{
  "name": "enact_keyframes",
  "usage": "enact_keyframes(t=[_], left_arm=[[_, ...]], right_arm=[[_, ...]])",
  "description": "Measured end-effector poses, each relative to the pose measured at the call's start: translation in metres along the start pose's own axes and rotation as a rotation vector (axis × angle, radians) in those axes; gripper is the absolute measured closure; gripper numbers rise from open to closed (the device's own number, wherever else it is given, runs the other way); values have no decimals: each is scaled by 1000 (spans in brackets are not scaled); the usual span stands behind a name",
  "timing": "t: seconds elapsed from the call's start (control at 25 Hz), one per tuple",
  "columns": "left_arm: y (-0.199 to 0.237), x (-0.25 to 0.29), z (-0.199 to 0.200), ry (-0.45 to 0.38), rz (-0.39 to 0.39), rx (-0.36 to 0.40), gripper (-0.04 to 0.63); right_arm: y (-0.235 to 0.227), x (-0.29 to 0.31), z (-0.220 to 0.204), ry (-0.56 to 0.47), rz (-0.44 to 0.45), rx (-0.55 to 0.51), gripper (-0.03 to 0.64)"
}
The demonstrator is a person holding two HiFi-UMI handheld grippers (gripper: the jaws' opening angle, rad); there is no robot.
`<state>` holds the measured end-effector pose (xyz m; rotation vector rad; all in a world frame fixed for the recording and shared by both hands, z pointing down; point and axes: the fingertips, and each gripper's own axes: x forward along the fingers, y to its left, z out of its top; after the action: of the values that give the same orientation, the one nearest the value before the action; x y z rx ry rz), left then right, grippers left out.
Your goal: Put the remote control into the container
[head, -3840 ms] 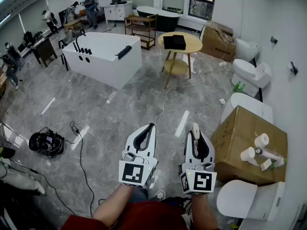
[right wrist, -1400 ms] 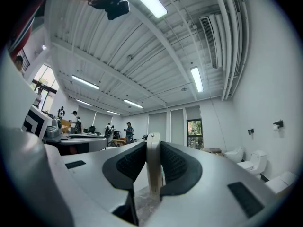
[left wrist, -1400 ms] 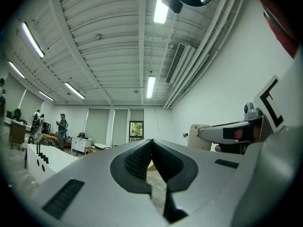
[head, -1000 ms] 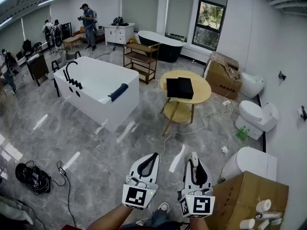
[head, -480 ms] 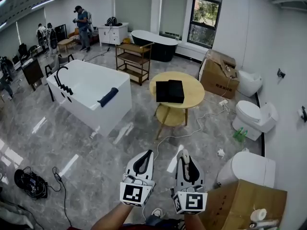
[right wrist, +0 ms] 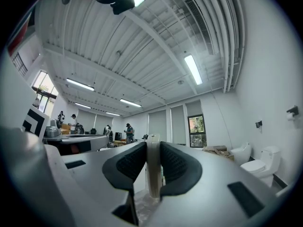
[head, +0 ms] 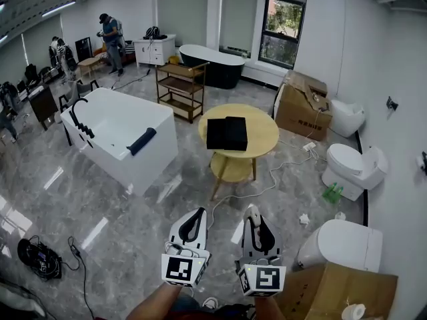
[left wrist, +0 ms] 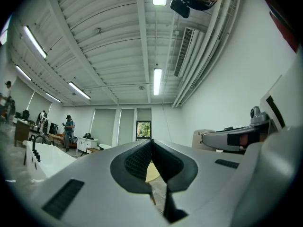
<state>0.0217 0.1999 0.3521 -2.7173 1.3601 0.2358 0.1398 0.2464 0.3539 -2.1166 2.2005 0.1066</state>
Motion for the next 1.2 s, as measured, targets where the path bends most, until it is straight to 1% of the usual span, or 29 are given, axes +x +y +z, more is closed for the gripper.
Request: enact_keyframes(t=[0.08,0.2,0.44,0.48,0.6,0.72,0.84,0.88,1.0,1.04,1.12,1.2], left_arm=[[-1,8,-4,12,4,6,580],[-2,22,1,-49,19,-31,580],[11,52,-7,-69,11,-30,580],[13,57,-9,-62,8,-30,580],[22,73,-22,2,-6,-4,580],[40,95,-29,15,1,4,580],[59,118,-34,4,-5,6,580],[65,126,-35,-6,-5,3,580],[86,148,-27,-73,9,-32,580],[93,155,-27,-80,13,-39,580],[108,167,-31,-67,15,-38,580],[124,178,-39,-35,12,-25,580]], right_arm=[[-6,7,-2,6,14,-22,508],[-13,16,-4,9,19,-24,508],[-20,45,-11,6,8,-9,508],[-22,50,-13,4,5,-11,508],[-28,71,-18,2,-5,-20,508],[-29,98,-24,10,-19,-18,508],[-24,129,-30,20,-10,-24,508],[-22,140,-30,20,-4,-31,508],[-18,172,-33,23,8,-38,508],[-16,182,-34,25,10,-35,508],[-13,201,-36,28,13,-32,508],[-9,221,-38,31,16,-34,508]])
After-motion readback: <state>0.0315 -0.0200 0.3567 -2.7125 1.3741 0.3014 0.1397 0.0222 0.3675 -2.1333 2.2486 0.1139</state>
